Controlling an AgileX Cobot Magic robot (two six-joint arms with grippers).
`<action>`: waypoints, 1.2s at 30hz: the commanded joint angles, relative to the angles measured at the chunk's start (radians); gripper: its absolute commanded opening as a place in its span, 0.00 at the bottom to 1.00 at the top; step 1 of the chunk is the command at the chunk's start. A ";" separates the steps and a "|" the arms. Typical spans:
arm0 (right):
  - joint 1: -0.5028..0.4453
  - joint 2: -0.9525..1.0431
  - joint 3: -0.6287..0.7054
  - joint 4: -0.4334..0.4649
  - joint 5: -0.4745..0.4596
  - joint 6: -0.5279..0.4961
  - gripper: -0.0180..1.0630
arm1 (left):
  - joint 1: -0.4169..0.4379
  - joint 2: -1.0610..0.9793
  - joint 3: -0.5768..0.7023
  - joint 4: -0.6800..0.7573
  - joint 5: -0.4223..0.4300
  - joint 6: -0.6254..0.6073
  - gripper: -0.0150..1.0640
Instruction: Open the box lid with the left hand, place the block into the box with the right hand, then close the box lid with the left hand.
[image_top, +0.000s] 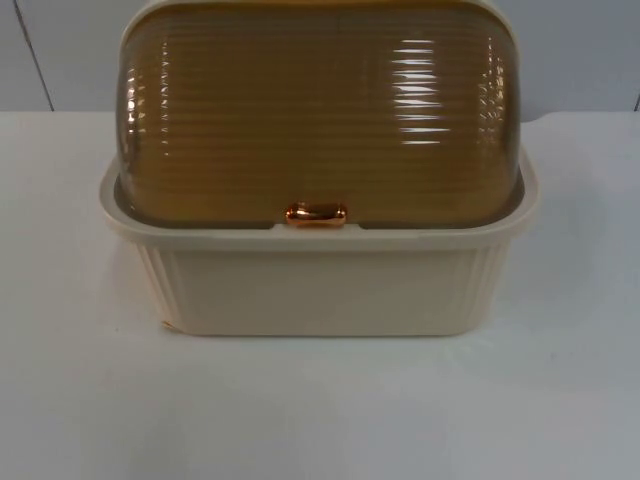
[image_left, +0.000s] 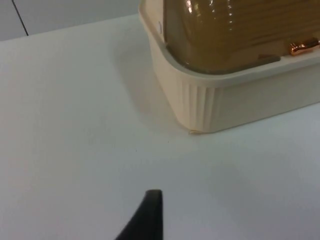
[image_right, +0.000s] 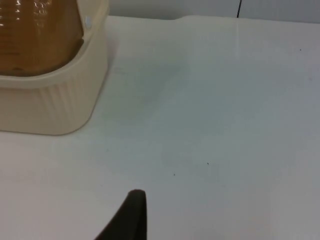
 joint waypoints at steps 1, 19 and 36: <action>-0.001 -0.004 0.006 -0.007 -0.007 0.003 0.99 | 0.002 -0.005 0.004 -0.018 -0.002 -0.008 0.98; -0.001 -0.004 0.006 -0.007 -0.009 0.003 0.99 | 0.002 -0.005 0.004 -0.016 -0.002 -0.008 0.98; -0.001 -0.004 0.006 -0.007 -0.009 0.003 0.99 | 0.294 -0.005 0.004 -0.013 -0.002 -0.006 0.98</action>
